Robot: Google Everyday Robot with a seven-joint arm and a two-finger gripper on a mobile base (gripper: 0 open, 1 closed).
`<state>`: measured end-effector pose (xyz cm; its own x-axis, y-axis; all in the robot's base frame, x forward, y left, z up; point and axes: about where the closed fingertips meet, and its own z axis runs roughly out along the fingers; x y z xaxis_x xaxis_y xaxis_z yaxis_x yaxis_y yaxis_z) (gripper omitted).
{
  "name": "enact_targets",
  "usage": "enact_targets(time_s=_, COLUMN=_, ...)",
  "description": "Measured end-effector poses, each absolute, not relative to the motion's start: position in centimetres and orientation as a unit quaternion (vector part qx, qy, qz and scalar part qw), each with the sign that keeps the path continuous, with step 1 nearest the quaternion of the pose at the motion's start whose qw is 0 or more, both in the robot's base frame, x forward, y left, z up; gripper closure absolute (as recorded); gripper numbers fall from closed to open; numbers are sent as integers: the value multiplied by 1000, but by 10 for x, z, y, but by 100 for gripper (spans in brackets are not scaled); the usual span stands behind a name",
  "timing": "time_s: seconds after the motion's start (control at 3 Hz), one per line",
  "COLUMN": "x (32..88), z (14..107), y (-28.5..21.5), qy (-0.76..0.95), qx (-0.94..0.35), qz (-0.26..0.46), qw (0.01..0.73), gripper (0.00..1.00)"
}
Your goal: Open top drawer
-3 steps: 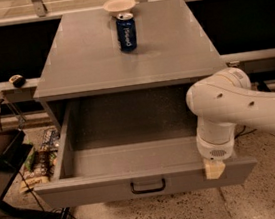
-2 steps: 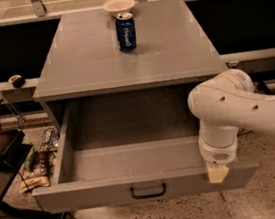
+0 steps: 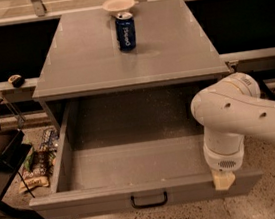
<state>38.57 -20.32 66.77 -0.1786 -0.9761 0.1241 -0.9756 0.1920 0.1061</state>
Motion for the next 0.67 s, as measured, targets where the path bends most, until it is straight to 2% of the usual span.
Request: enact_targets(time_s=0.67, x=352, z=673, y=-206, qy=-759, qx=643, qz=-5, qw=102, gripper=100)
